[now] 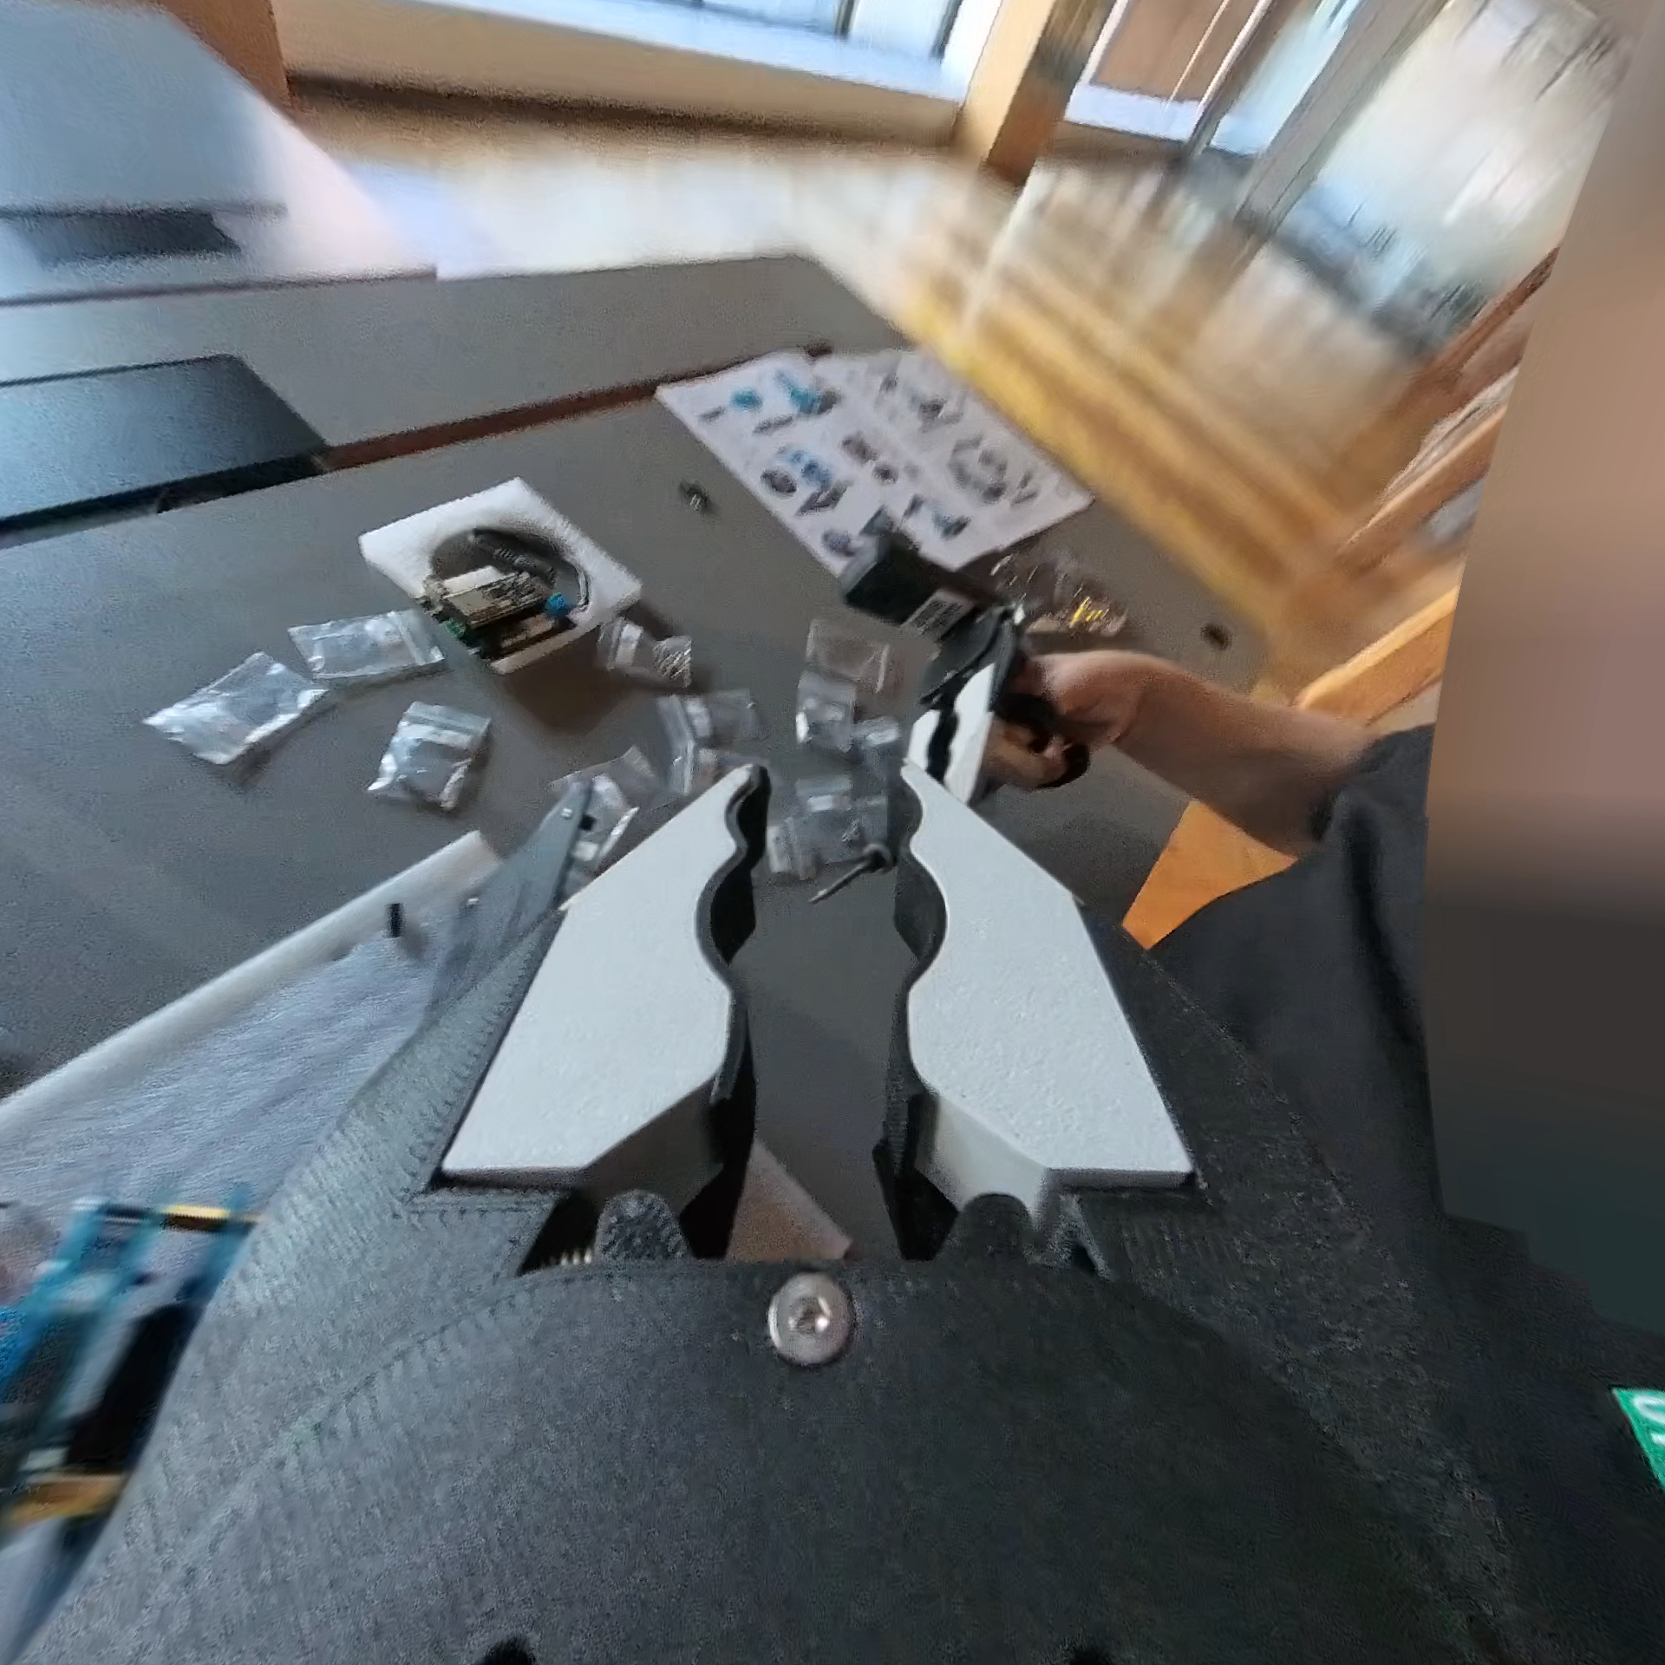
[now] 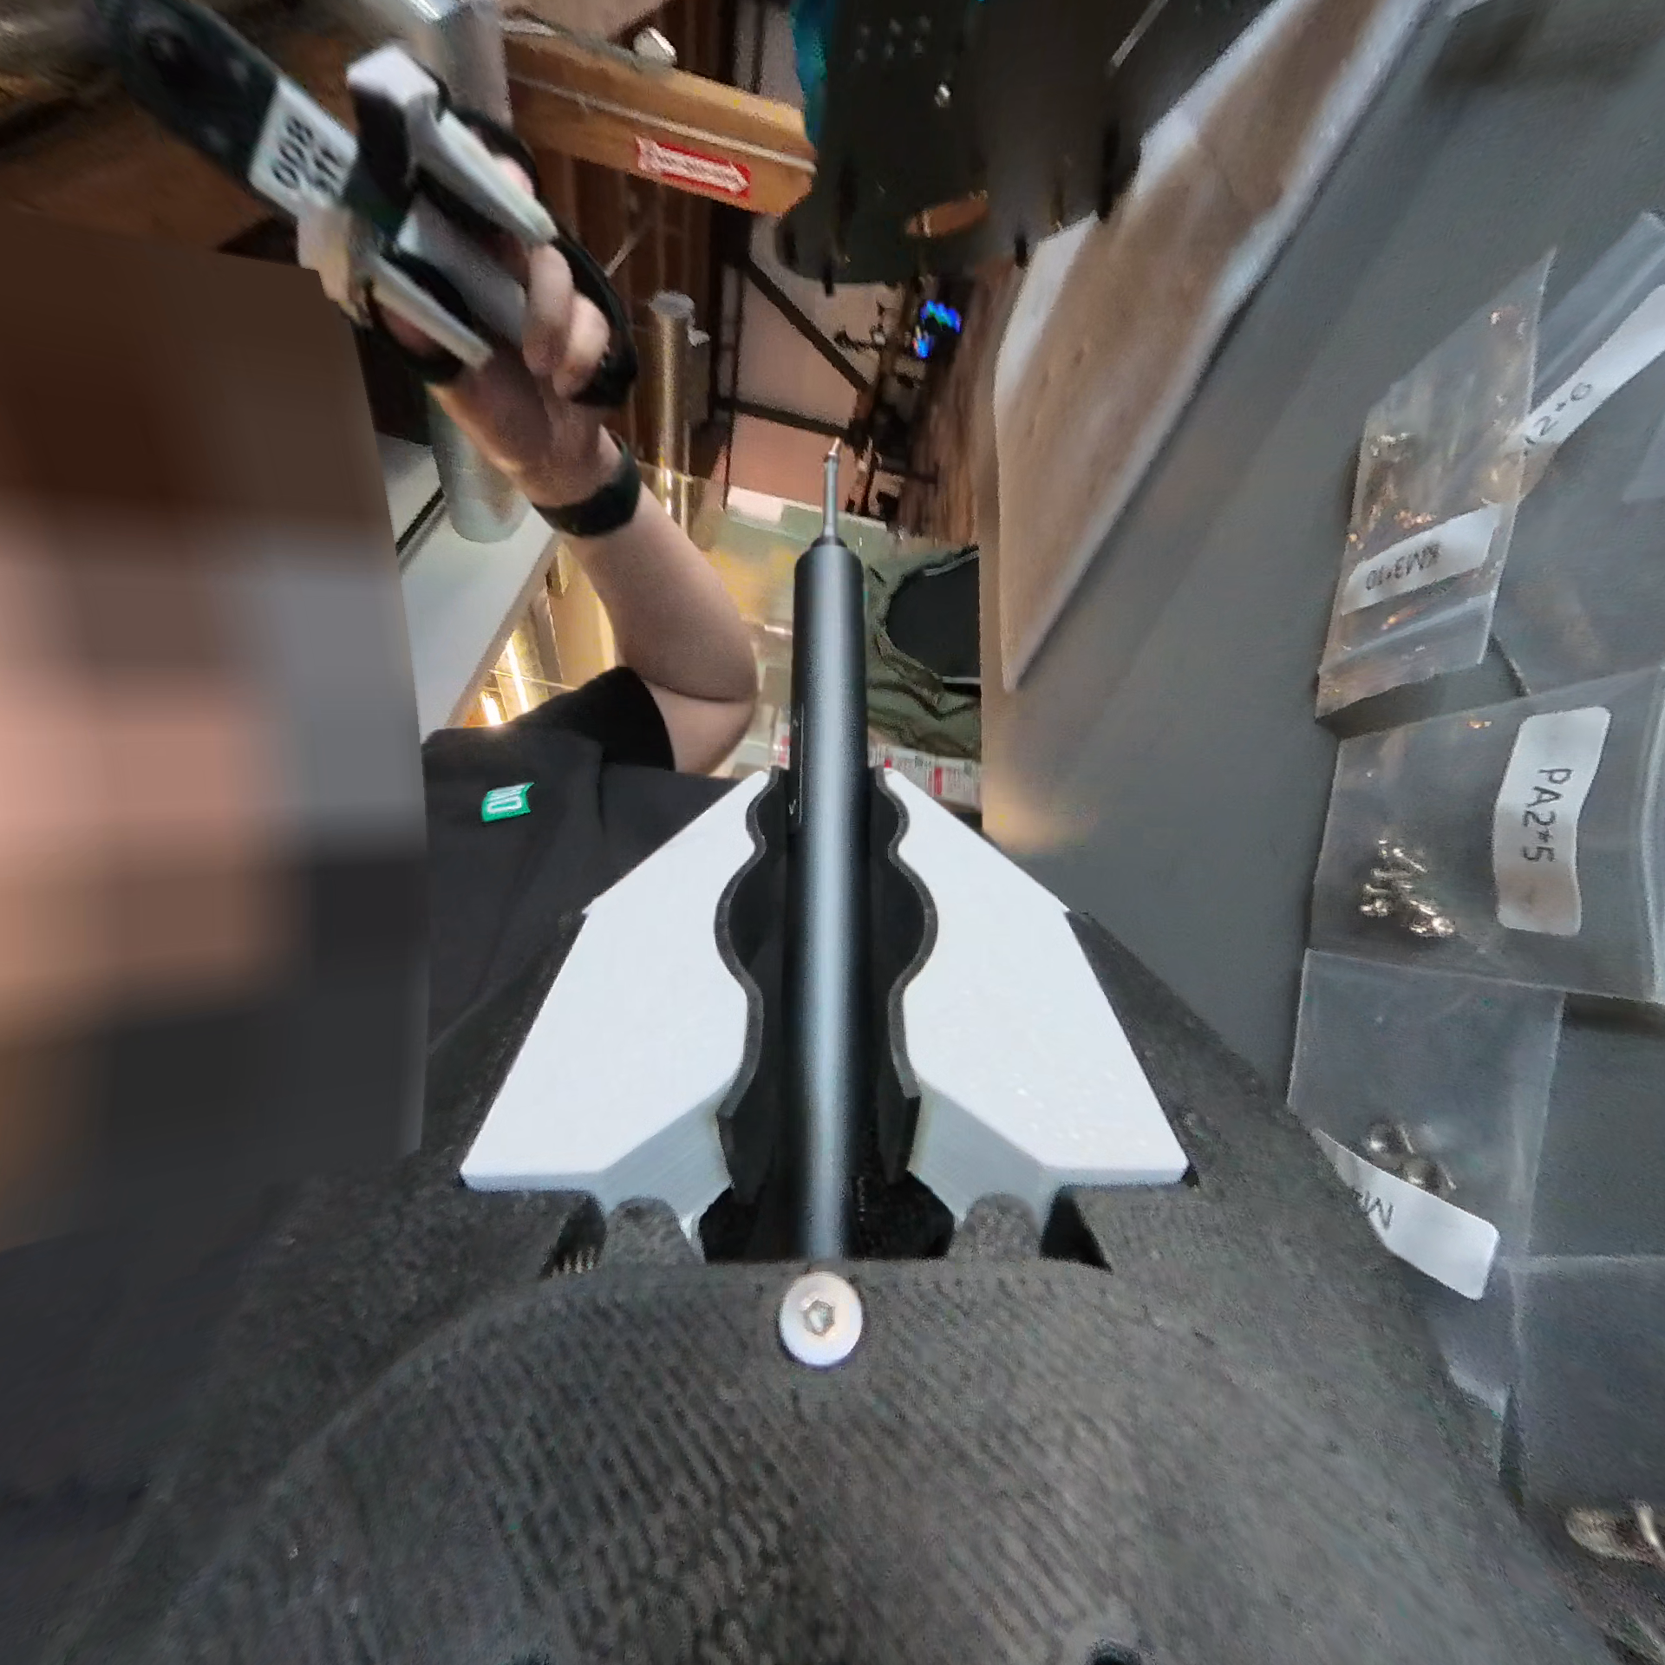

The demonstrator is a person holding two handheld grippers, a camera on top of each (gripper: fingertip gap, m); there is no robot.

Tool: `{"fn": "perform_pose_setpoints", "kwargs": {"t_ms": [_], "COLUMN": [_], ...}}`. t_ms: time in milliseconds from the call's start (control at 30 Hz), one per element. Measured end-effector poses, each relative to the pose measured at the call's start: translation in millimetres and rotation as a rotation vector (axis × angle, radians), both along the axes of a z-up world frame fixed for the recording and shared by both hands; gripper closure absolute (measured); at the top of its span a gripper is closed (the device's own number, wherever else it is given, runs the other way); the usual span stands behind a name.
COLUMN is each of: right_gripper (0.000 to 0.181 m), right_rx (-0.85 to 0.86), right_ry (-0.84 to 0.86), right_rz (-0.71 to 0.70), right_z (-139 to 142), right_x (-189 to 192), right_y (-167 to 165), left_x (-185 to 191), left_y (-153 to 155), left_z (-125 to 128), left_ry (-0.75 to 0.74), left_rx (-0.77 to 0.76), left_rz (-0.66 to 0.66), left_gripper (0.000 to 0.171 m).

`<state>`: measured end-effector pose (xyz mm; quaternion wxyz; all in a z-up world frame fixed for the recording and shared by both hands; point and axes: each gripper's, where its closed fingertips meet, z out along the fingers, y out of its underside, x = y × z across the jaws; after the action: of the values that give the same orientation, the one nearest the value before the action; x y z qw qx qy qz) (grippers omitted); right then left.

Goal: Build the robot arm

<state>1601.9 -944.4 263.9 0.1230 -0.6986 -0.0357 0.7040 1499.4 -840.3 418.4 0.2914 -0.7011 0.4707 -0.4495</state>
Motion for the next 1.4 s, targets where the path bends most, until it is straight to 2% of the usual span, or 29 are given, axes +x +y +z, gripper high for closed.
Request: {"fn": "perform_pose_setpoints", "kwargs": {"t_ms": [33,100,200,333,433,567,600,633,667,700,767,800,833,900,967,1200,1333,1400], "right_gripper": [0.165,0.165,0.165,0.165,0.165,0.165,0.165,0.165,0.165,0.165,0.165,0.165,0.165,0.165,0.165,0.165,0.165,0.165], "right_rx": [0.025,0.067,0.150,0.217,0.206,0.190,0.187,0.187,0.190,0.193,0.198,0.201,0.201,0.195,0.184,0.176,0.172,0.168], "right_ry": [0.009,0.014,0.022,0.064,0.102,0.086,0.084,0.086,0.088,0.090,0.103,0.108,0.110,0.099,0.080,0.089,0.093,0.100], "right_rz": [-0.018,-0.051,-0.087,-0.141,-0.175,-0.169,-0.167,-0.167,-0.173,-0.177,-0.176,-0.178,-0.178,-0.179,-0.188,-0.171,-0.145,-0.140], "right_z": [1,3,10,20,22,15,14,13,12,12,12,12,12,7,2,-4,-7,-7], "right_x": [2,5,9,19,28,30,29,28,27,26,24,23,23,24,27,25,22,22], "right_y": [0,1,4,14,23,27,27,28,30,31,31,32,32,32,33,33,28,27], "left_x": [6,14,14,7,3,9,11,12,11,10,19,23,26,22,16,16,16,15], "left_y": [11,40,77,116,138,146,144,144,144,134,114,113,114,123,129,124,128,128], "left_z": [0,-12,-52,-100,-123,-150,-158,-169,-180,-190,-203,-209,-214,-223,-230,-238,-243,-245], "left_ry": [0.081,0.288,0.608,0.854,0.952,0.999,1.008,1.036,1.091,1.124,1.092,1.070,1.055,1.085,1.126,1.154,1.178,1.202], "left_rx": [0.029,0.091,0.084,0.081,0.193,0.432,0.456,0.439,0.364,0.214,-0.061,-0.134,-0.178,-0.222,-0.269,-0.461,-0.430,-0.406], "left_rz": [0.001,0.005,-0.045,-0.142,-0.289,-0.654,-0.724,-0.740,-0.706,-0.685,-0.593,-0.541,-0.504,-0.434,-0.379,-0.240,-0.204,-0.206], "left_gripper": [0.152,0.157,0.162,0.168,0.166,0.171,0.171,0.170,0.170,0.167,0.171,0.171,0.164,0.152,0.152,0.169,0.155,0.156]}}
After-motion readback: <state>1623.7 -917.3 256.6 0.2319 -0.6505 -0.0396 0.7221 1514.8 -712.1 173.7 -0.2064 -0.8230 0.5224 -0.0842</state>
